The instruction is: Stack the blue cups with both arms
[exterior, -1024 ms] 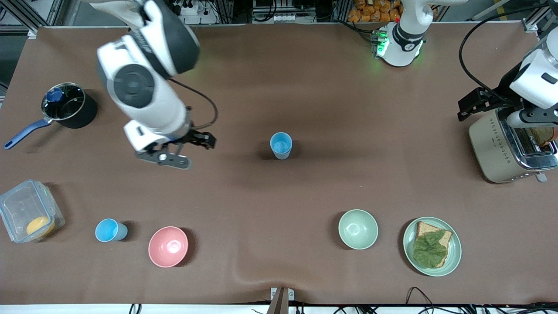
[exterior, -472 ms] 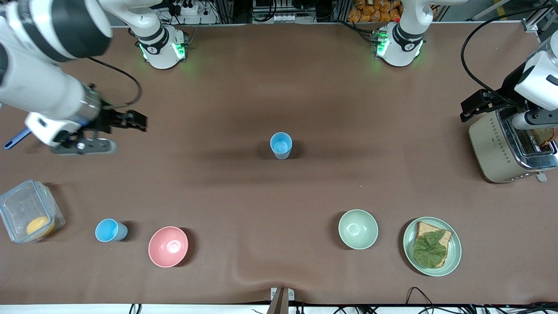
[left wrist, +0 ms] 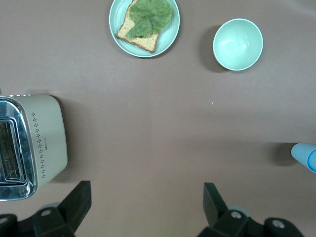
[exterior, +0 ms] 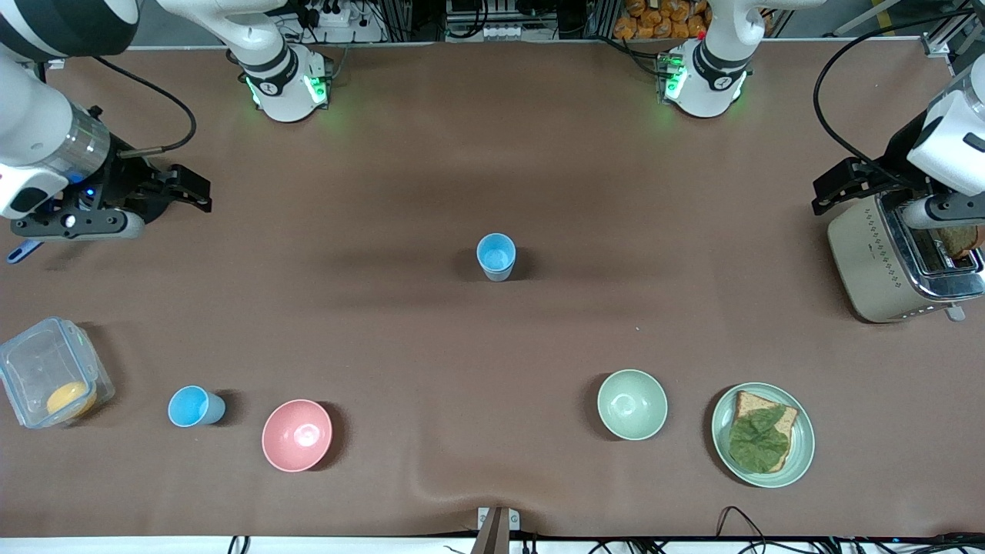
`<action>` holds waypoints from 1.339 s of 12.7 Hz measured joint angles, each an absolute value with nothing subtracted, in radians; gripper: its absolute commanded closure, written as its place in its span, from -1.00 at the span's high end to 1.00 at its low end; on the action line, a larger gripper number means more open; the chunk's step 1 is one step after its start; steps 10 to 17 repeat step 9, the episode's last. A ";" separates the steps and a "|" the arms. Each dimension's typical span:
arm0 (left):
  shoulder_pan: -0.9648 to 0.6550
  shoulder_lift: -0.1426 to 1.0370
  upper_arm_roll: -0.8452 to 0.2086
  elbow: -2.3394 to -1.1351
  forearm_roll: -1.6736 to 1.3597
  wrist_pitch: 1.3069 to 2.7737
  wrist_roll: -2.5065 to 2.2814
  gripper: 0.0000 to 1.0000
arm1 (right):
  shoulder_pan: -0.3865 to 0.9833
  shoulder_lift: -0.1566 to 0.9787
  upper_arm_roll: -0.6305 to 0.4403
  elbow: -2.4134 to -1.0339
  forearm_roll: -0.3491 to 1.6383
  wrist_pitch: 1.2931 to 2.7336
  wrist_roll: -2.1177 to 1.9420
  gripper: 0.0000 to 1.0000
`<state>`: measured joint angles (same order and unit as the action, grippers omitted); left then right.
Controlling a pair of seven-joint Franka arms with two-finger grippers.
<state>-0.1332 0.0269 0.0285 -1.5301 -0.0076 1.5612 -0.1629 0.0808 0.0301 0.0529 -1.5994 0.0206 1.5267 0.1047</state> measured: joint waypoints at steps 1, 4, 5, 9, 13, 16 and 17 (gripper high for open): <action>-0.133 0.027 0.028 -1.530 -0.008 1.561 -0.162 1.00 | 0.078 0.030 0.052 -1.602 0.021 1.530 0.103 1.00; -0.134 0.027 0.028 -1.530 -0.008 1.561 -0.161 1.00 | 0.073 0.030 0.044 -1.607 0.021 1.533 0.071 1.00; -0.133 0.027 0.028 -1.530 -0.008 1.561 -0.160 1.00 | 0.072 0.030 0.034 -1.607 0.021 1.533 0.053 1.00; -0.133 0.027 0.029 -1.530 -0.008 1.561 -0.156 1.00 | 0.070 0.029 -0.007 -1.607 0.021 1.533 0.002 1.00; -0.133 0.027 0.029 -1.530 -0.008 1.561 -0.156 1.00 | 0.070 0.029 -0.007 -1.607 0.021 1.533 0.002 1.00; -0.133 0.027 0.029 -1.530 -0.008 1.561 -0.156 1.00 | 0.070 0.029 -0.007 -1.607 0.021 1.533 0.002 1.00; -0.133 0.027 0.029 -1.530 -0.008 1.561 -0.156 1.00 | 0.070 0.029 -0.007 -1.607 0.021 1.533 0.002 1.00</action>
